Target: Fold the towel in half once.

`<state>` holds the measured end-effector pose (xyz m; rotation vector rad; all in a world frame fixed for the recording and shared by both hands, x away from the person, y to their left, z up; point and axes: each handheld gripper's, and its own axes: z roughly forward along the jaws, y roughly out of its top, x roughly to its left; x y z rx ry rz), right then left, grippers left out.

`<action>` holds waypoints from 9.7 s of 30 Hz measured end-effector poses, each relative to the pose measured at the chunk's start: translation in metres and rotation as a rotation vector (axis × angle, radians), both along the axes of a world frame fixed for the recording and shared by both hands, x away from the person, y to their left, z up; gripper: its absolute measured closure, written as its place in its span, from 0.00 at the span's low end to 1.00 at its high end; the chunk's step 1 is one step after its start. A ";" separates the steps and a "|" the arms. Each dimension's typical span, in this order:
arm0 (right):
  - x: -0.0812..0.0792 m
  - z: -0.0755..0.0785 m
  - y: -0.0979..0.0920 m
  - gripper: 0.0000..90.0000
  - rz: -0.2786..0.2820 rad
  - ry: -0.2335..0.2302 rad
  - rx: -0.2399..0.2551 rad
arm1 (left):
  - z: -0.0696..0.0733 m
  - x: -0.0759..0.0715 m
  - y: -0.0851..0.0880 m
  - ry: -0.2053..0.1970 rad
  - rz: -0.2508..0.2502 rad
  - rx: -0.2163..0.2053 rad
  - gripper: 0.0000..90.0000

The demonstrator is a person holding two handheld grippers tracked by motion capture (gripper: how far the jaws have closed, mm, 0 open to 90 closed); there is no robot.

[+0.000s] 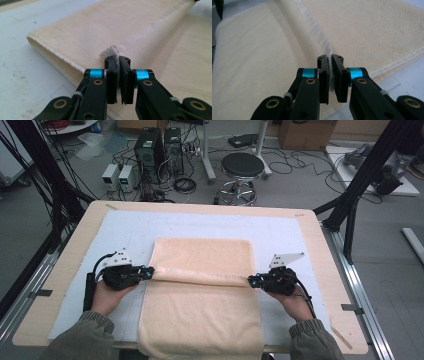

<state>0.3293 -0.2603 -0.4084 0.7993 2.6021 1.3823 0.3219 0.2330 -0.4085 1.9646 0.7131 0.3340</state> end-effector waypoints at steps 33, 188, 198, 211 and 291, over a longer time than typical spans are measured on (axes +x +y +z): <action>-0.128 0.037 -0.016 0.69 0.124 -0.105 0.077 | 0.020 -0.137 0.017 -0.044 -0.116 -0.021 0.65; -0.053 -0.032 0.024 0.94 0.116 -0.071 -0.113 | -0.033 -0.060 -0.018 0.013 -0.148 0.162 0.96; -0.052 -0.025 0.017 0.95 0.108 -0.067 -0.049 | -0.025 -0.062 -0.013 -0.005 -0.130 0.115 0.96; -0.059 -0.007 0.013 0.94 0.112 -0.105 -0.017 | -0.008 -0.072 -0.007 -0.054 -0.103 0.054 0.96; 0.019 -0.026 0.010 0.88 -0.088 -0.038 -0.165 | -0.033 -0.034 -0.016 0.091 -0.050 0.116 0.81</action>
